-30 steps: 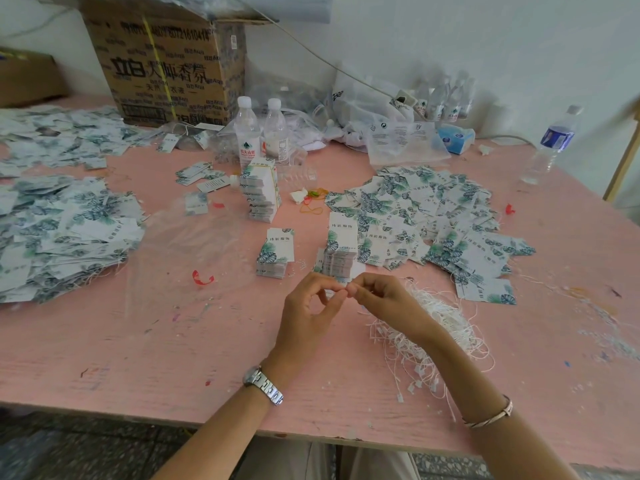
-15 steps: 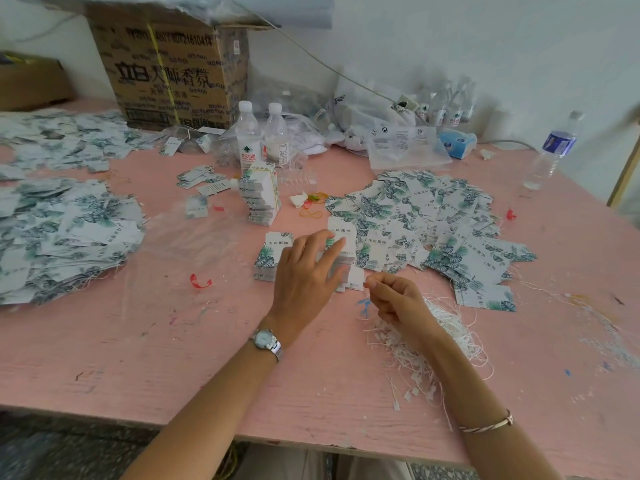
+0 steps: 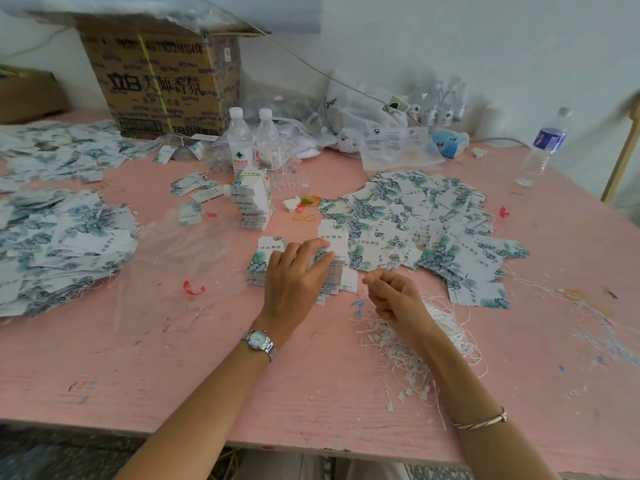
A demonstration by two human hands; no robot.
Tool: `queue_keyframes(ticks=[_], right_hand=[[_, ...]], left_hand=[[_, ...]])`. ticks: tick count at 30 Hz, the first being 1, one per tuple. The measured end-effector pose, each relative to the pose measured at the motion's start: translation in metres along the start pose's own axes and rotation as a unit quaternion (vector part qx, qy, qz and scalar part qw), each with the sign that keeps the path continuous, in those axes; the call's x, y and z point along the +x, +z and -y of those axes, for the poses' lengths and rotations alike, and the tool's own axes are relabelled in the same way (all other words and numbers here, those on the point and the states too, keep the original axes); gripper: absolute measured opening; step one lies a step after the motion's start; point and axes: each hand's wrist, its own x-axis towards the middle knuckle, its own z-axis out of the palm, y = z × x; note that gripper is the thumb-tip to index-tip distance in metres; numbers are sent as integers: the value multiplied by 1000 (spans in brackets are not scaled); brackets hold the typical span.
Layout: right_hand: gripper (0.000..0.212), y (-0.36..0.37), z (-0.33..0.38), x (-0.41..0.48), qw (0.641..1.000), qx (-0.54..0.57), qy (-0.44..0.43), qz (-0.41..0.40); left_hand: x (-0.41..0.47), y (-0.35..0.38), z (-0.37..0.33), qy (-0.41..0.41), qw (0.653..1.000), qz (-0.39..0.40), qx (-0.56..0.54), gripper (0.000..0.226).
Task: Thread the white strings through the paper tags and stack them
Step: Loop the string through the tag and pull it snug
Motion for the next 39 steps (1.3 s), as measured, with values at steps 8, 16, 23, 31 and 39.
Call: queue_keyframes(ticks=[8,16,23,31,39], right_hand=[[20,-3,2,-1,995,14,-91,-33],[21,-1,-2,-3,990,-100,-92,-40],[10,-1,-1,-5,994,-80,-64,-34],[20,-2,-5,-6,997,-65,-29,-4],[22,4,-6,-7,998,-58,-17,10]], left_hand=[[-15,-12,-14,81,980,-179,-39,20],[-39,-18,-21,160,976,-114,-94,16],[-43,-15,-21,146,979,-32,-140,5],[-44,-12,-12,-250,920,25,-299,38],[-44,-7,-8,-395,787,115,-460,15]])
